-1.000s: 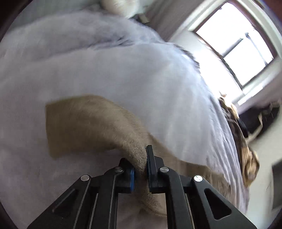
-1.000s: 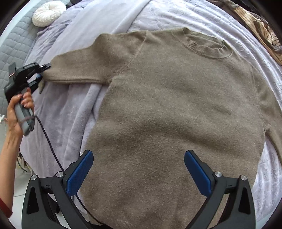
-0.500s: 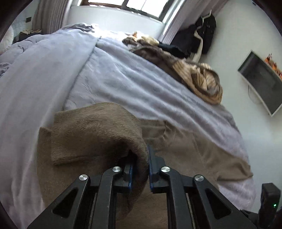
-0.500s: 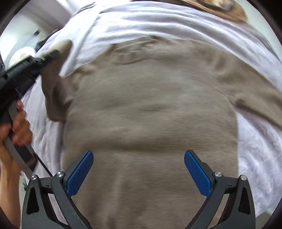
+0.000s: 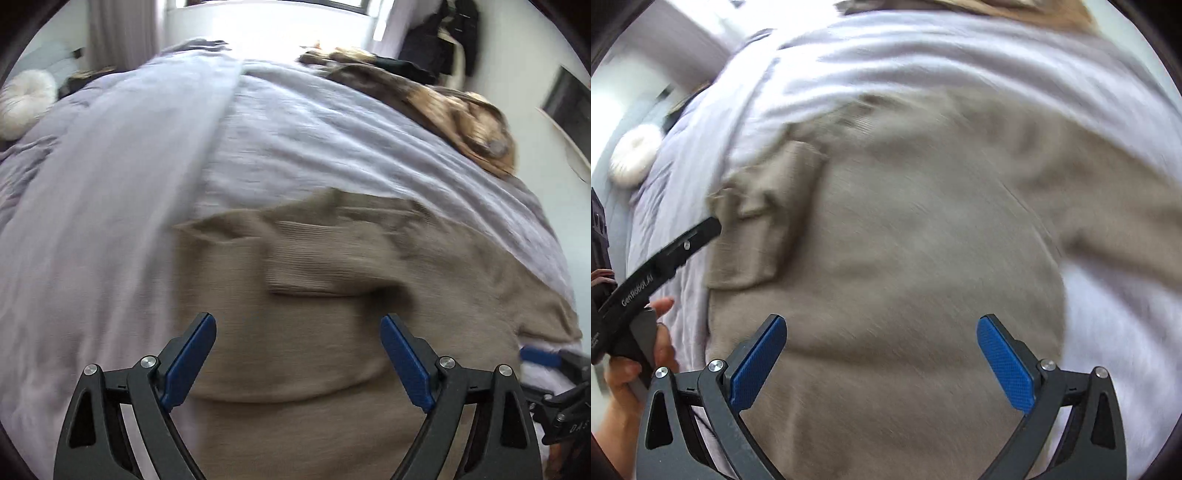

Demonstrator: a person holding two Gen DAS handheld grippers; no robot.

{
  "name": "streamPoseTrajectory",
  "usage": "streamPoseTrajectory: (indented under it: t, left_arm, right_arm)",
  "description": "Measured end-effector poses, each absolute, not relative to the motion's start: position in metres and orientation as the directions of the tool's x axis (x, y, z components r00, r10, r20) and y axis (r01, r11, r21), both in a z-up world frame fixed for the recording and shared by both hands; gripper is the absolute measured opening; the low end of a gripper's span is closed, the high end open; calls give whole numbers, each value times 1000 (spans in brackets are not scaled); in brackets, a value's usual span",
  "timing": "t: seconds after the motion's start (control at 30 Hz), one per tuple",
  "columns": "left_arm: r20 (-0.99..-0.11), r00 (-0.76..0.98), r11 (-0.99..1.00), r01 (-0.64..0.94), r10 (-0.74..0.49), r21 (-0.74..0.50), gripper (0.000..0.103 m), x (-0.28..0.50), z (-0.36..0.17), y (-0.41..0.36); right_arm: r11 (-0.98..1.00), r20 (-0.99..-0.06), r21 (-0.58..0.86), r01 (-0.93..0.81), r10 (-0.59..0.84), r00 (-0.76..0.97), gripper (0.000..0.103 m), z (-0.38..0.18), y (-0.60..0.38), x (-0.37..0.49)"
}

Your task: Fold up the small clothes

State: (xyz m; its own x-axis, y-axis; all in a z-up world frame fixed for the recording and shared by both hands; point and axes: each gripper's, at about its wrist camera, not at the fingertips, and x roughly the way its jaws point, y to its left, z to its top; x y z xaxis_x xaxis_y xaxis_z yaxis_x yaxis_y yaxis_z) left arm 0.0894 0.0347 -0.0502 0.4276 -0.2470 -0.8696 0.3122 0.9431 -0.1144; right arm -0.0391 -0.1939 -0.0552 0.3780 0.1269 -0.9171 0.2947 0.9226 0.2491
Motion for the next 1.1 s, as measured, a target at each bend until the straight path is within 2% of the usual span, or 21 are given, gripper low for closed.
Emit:
streamPoseTrajectory:
  t: [0.07,0.13,0.27,0.33,0.37,0.4,0.47,0.57,0.63,0.67,0.7,0.73,0.83,1.0,1.03,1.07,1.1]
  left_arm:
    - [-891,426,969,240,-155,-53,91,107,-59,62]
    - [-906,418,986,168,-64,8,91,126,-73,81]
    - [-920,391,992,119,-17,32,91,157,-98,94]
    - [-927,374,993,112,-15,29,91,167,-110,92]
    - [-930,366,993,109,-7,35,91,170,-115,91]
    - [-934,358,993,105,11,52,91,172,-121,89]
    - [-933,359,992,103,26,67,91,173,-126,89]
    - [-932,361,992,101,37,78,91,173,-132,92]
    - [-933,356,992,97,41,81,91,173,-135,93]
    - [-934,355,992,94,45,83,91,174,-135,92]
    - [-933,355,992,93,48,86,91,174,-135,92]
    - [-932,358,991,93,54,93,91,174,-134,92]
    - [-929,362,990,88,75,114,91,175,-135,88]
    - [-925,365,988,71,102,137,91,175,-138,85]
    - [-925,365,988,72,102,137,91,175,-138,86]
    - [-926,363,988,73,100,135,91,176,-138,86]
    - [-928,359,989,73,98,132,91,175,-137,87]
  right_arm:
    - [978,-923,120,169,47,383,103,-46,-164,-10]
    - [996,-901,-92,23,-93,423,103,-42,-125,24]
    - [902,-824,-402,-157,-281,491,100,-72,-70,85]
    - [827,-801,-519,-216,-382,460,70,-106,-61,112]
    - [815,-817,-521,-254,-390,425,22,-121,-62,124]
    - [839,-847,-477,-263,-358,393,10,-122,-70,127]
    - [924,-878,-341,-170,-249,409,10,-105,-93,129]
    - [997,-852,41,72,-3,524,10,-68,-165,105]
    - [916,-813,297,271,93,575,19,-70,-227,74]
    - [859,-805,386,337,134,578,43,-78,-249,62]
    - [775,-801,475,417,185,569,73,-91,-274,46]
    - [701,-796,529,478,213,567,79,-102,-292,30]
    - [585,-755,614,530,239,610,80,-109,-317,-7]
    - [558,-762,611,562,224,607,79,-104,-332,-7]
    - [567,-776,591,573,208,595,75,-103,-333,-3]
    - [583,-795,559,590,174,581,56,-101,-331,4]
    - [600,-818,510,616,118,562,42,-100,-331,6]
